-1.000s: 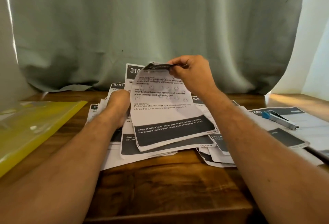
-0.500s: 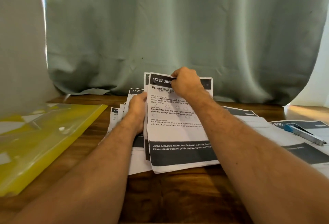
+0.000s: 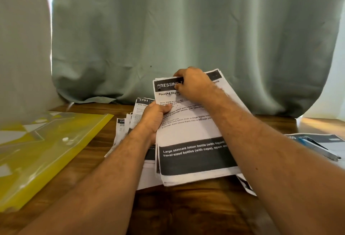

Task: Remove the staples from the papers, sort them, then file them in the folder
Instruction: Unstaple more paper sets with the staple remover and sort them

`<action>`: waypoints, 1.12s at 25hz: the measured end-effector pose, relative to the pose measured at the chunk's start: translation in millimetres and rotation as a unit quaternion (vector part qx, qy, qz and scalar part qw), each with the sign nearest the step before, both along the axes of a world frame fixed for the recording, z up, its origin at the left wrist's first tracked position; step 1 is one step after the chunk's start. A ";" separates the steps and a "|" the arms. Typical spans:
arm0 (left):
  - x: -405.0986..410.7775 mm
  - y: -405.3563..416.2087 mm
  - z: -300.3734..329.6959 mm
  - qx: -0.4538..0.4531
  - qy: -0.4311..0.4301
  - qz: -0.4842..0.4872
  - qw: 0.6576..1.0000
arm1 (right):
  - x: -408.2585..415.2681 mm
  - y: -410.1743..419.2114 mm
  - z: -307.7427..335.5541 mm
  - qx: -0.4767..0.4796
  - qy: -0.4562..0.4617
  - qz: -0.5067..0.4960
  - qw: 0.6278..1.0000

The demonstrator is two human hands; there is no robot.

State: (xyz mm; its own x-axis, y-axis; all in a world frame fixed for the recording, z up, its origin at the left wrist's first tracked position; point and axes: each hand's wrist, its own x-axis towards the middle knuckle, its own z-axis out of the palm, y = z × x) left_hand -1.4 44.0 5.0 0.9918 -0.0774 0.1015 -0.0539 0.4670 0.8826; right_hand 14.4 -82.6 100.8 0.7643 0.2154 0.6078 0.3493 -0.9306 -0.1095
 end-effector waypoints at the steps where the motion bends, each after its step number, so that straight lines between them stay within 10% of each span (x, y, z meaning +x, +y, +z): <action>1: -3.7 -5.7 0.2 -0.005 0.000 -0.014 1.000 | -2.9 -2.6 2.0 -0.032 -0.008 -0.005 0.999; 6: -10.2 -23.2 -6.7 0.023 -0.010 -0.034 0.999 | -14.4 -26.8 -14.0 -0.080 0.008 -0.028 0.996; 18: -16.3 -24.6 -4.8 0.128 -0.012 -0.068 0.989 | -22.5 -76.3 -52.0 0.172 0.068 0.022 0.982; 20: -6.8 -16.1 -7.5 0.326 -0.083 0.056 0.940 | -26.7 -89.4 -52.1 0.194 0.054 0.026 0.979; 23: 2.9 0.0 -17.4 0.602 -0.158 0.111 0.775 | -26.4 -112.8 -55.6 0.241 0.019 0.010 0.970; 28: 6.9 8.6 -19.6 0.697 -0.063 -0.014 0.714 | -23.1 -124.4 -67.8 0.303 0.037 0.035 0.952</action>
State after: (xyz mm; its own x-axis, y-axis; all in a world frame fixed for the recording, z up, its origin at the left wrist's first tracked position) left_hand 5.5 52.6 -14.6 0.9775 -0.2107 -0.0051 -0.1824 -0.8580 0.4802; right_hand -8.7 -206.9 33.0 0.8064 -0.1056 0.5819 0.3784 -0.6640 -0.6449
